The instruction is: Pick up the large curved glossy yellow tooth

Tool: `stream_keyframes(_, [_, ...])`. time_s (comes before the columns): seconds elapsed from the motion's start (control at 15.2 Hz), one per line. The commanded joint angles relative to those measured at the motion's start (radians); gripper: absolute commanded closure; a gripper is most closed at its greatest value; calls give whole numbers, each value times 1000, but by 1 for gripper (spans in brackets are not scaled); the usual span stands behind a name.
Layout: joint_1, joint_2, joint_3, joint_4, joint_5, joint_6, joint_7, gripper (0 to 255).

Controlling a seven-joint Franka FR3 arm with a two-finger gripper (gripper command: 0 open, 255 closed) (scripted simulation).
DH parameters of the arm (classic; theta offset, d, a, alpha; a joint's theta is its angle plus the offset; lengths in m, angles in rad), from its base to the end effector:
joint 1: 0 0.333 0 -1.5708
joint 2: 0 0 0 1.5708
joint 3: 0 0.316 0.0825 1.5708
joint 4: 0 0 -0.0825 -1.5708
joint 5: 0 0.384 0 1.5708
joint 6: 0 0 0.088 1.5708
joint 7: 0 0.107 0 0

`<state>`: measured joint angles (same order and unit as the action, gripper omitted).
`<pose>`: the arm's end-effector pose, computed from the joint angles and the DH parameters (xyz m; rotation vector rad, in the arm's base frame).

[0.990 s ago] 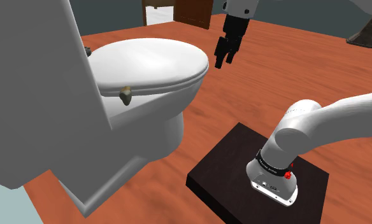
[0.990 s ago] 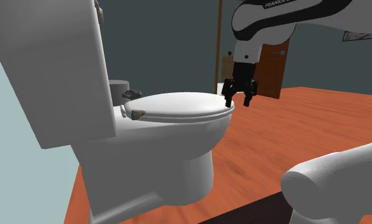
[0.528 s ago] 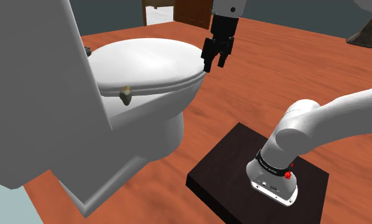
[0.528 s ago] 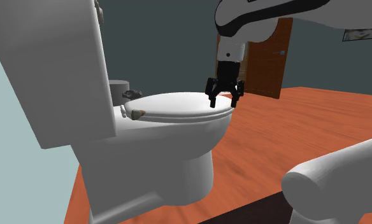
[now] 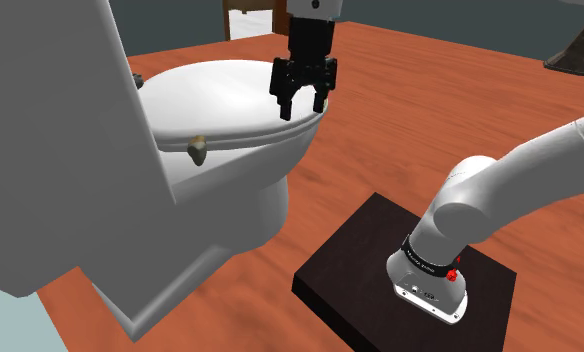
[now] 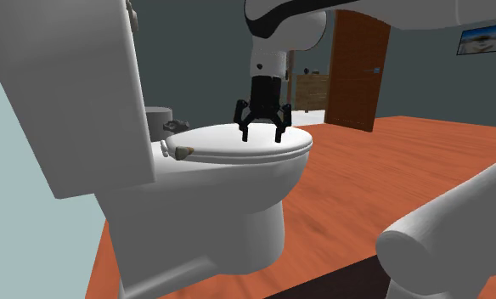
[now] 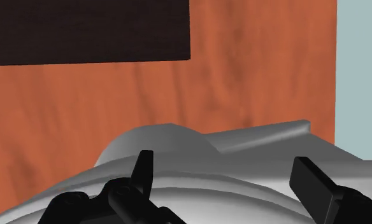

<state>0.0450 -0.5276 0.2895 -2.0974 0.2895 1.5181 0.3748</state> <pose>0.3458 0.1814 0.6092 -3.0202 0.1175 0.1719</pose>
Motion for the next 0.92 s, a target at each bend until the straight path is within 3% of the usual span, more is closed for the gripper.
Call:
stream_keyframes(0.0, [2,54,40,48,21,0,71,0])
stream_keyframes(0.46, [14,287,173,275,47,-9,327,0])
stream_keyframes(0.86, [56,544,274,530,0,-21,567,0])
